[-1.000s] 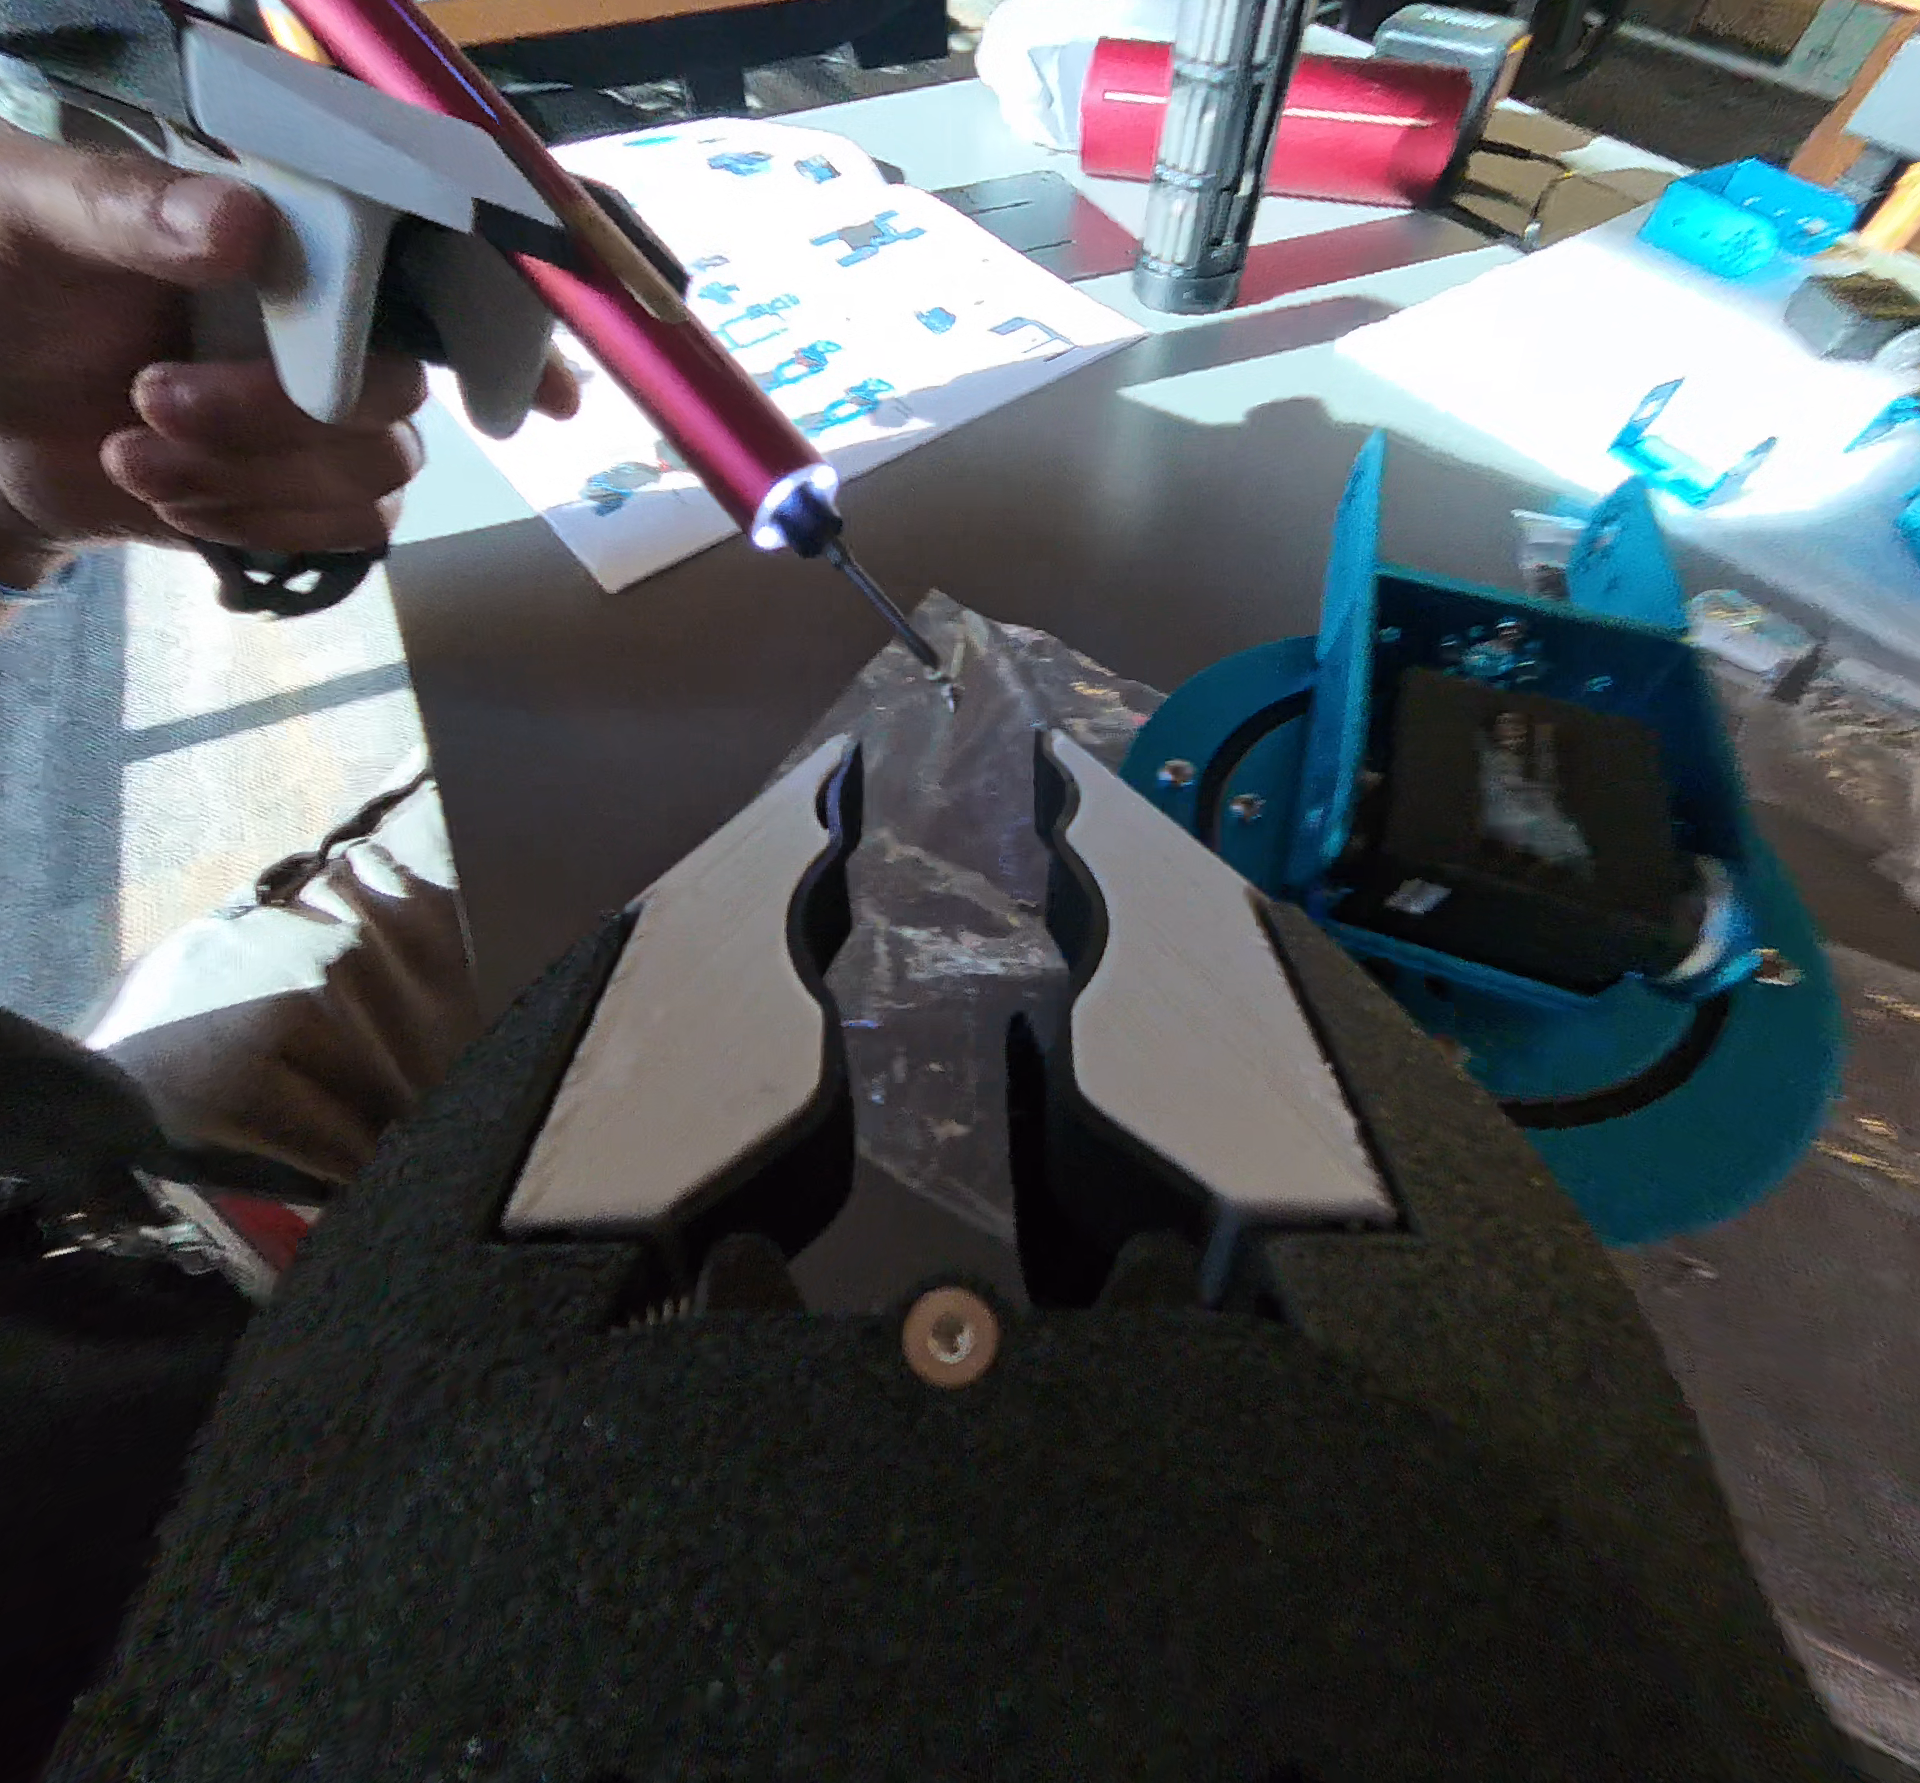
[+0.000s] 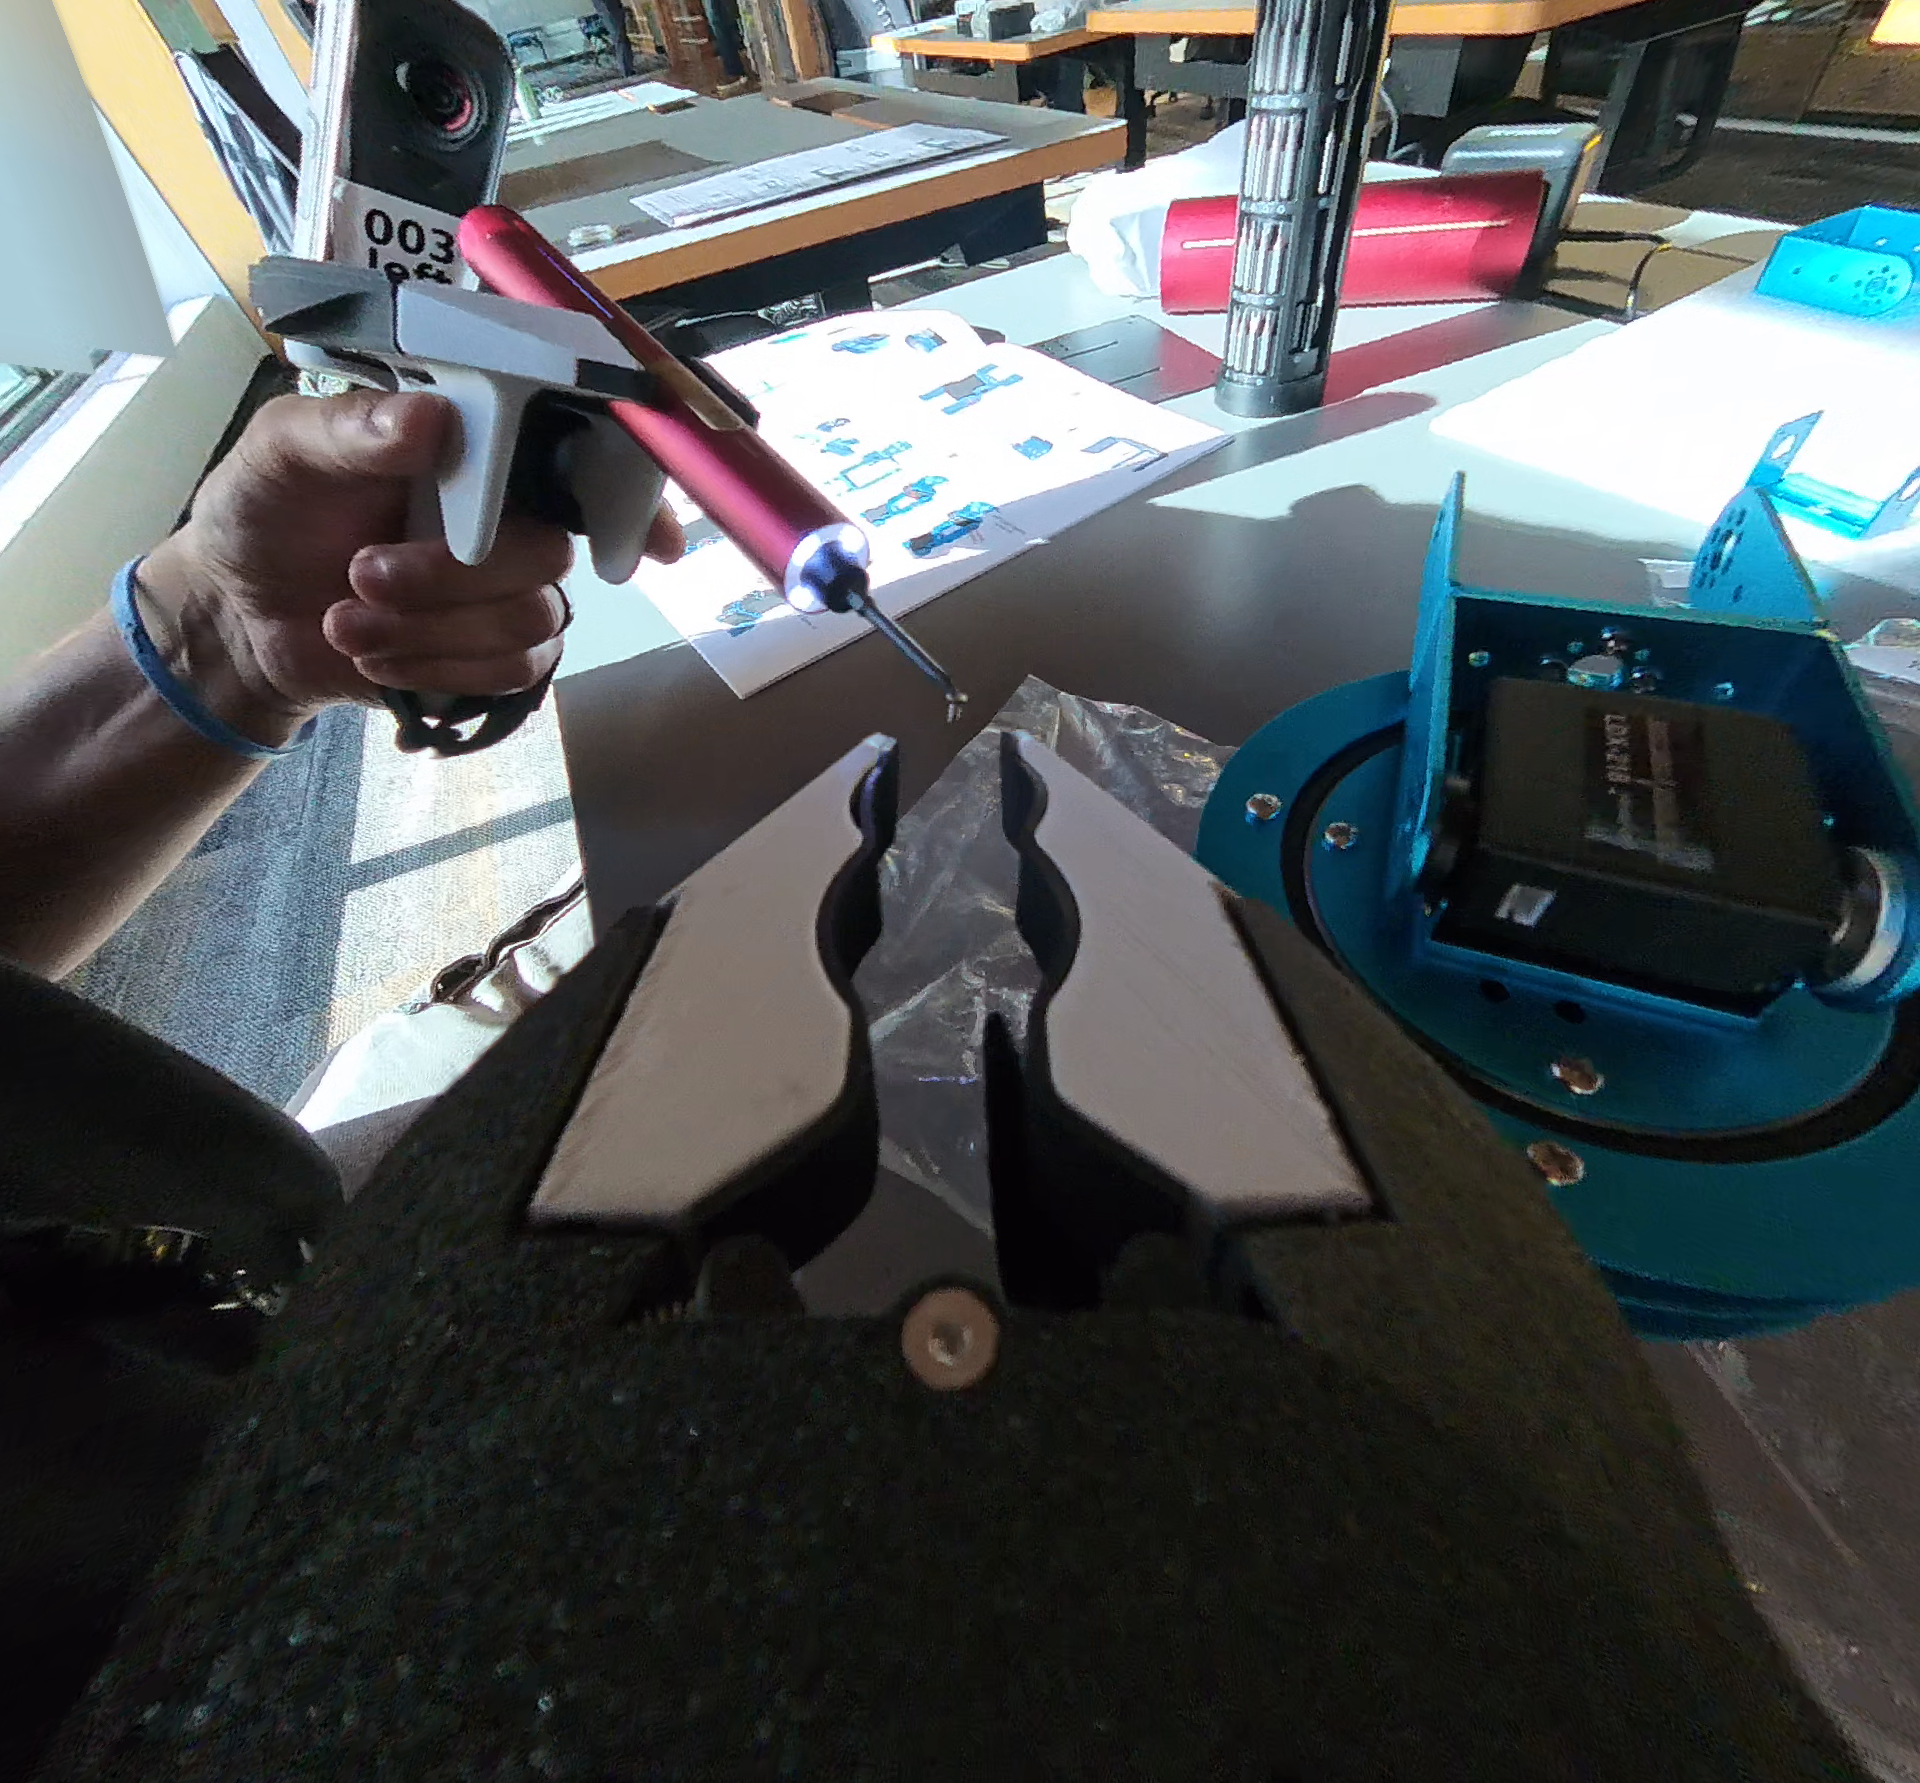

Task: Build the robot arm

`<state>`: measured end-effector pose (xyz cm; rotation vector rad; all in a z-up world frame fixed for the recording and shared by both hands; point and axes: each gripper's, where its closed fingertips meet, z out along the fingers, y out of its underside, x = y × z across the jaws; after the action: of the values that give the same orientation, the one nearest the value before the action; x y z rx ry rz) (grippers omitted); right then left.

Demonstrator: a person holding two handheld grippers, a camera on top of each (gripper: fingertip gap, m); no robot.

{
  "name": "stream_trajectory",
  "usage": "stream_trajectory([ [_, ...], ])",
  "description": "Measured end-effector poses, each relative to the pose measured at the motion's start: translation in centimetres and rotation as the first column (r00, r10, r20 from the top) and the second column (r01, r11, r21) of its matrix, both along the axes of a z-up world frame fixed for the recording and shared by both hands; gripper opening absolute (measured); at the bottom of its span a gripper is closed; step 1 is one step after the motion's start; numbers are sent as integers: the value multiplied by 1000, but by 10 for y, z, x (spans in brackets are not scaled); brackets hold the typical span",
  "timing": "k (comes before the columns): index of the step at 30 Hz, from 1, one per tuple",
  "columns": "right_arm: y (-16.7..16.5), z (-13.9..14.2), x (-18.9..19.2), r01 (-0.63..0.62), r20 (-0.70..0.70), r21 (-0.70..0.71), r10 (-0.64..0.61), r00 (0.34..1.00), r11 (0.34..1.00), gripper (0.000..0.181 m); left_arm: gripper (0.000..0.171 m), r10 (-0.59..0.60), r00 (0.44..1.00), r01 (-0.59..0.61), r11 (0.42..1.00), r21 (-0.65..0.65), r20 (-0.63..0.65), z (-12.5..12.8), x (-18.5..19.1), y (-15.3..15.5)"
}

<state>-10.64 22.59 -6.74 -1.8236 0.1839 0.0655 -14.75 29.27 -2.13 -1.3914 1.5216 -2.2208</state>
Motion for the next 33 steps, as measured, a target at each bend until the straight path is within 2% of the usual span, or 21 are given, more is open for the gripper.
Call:
stream_trajectory([
  [5,1,1,2,20,54,-4,-20,998,1000,0,20,2,1000,-2,1000,0,-1,0,0,1],
  [11,2,-3,1,13,96,-30,-10,995,999,0,20,11,1000,-11,999,42,-2,-3,-2,0],
  [15,2,-7,2,24,116,-59,-17,993,998,1,20,7,1000,-7,1000,22,4,0,-3,0],
  [17,3,-8,-1,8,98,-60,-2,995,998,14,20,10,1000,-11,1000,22,6,0,-3,0],
  [20,3,-6,-4,-8,72,-47,12,997,999,18,20,8,1000,-8,1000,25,6,0,-3,-1],
  [22,2,-2,-3,-4,68,-31,6,998,1000,17,20,8,1000,-8,1000,28,6,0,-4,-1],
  [24,1,0,-2,1,75,-32,1,997,999,0,20,11,1000,-11,999,32,6,-1,-4,-1],
  [33,2,-10,1,42,202,-120,-17,979,992,0,20,34,999,-35,996,82,12,-4,-5,1],
])
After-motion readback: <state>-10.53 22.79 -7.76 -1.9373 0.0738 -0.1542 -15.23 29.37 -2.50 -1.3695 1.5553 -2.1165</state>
